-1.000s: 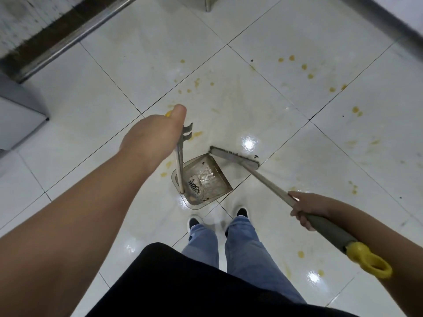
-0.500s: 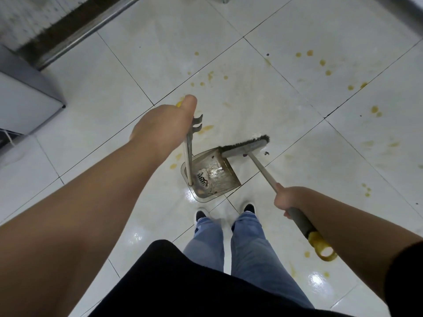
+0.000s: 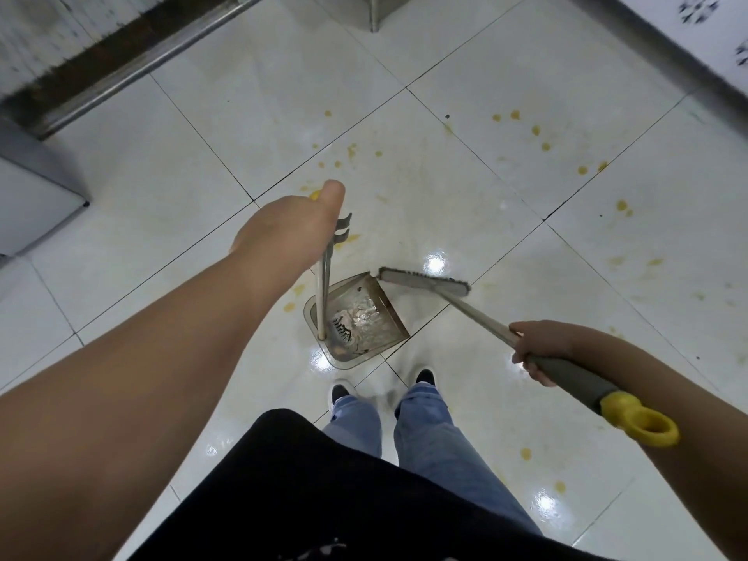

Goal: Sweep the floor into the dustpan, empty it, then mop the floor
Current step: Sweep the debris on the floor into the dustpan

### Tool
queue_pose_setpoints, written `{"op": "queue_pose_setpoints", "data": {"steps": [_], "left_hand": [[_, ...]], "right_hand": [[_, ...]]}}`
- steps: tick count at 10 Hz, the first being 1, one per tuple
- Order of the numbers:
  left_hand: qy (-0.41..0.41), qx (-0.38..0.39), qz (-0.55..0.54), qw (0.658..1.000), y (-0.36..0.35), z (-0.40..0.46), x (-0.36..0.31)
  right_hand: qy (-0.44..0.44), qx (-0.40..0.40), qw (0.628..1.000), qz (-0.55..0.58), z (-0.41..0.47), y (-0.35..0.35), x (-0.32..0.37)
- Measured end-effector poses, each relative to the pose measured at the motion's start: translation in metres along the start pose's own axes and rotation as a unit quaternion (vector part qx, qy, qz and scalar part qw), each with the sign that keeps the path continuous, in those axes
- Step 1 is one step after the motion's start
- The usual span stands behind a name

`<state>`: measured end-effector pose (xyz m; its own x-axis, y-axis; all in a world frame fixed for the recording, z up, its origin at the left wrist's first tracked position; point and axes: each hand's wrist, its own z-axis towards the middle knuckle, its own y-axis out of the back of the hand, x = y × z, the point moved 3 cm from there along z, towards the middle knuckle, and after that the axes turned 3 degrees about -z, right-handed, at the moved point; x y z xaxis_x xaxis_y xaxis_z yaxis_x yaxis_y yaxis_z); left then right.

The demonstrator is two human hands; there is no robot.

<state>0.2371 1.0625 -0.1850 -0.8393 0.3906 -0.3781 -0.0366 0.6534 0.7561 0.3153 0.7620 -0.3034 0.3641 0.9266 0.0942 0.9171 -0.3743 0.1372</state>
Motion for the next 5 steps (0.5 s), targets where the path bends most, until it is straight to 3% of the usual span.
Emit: {"op": "queue_pose_setpoints", "data": {"steps": [4, 5], "left_hand": [[0.072, -0.025, -0.076, 0.994, 0.047, 0.007, 0.035], [0.041, -0.025, -0.042, 0.998, 0.043, 0.011, 0.038]], "right_hand": [[-0.045, -0.125, 0.990, 0.051, 0.003, 0.021, -0.005], [-0.039, -0.086, 0.995, 0.038, 0.013, 0.009, -0.011]]}}
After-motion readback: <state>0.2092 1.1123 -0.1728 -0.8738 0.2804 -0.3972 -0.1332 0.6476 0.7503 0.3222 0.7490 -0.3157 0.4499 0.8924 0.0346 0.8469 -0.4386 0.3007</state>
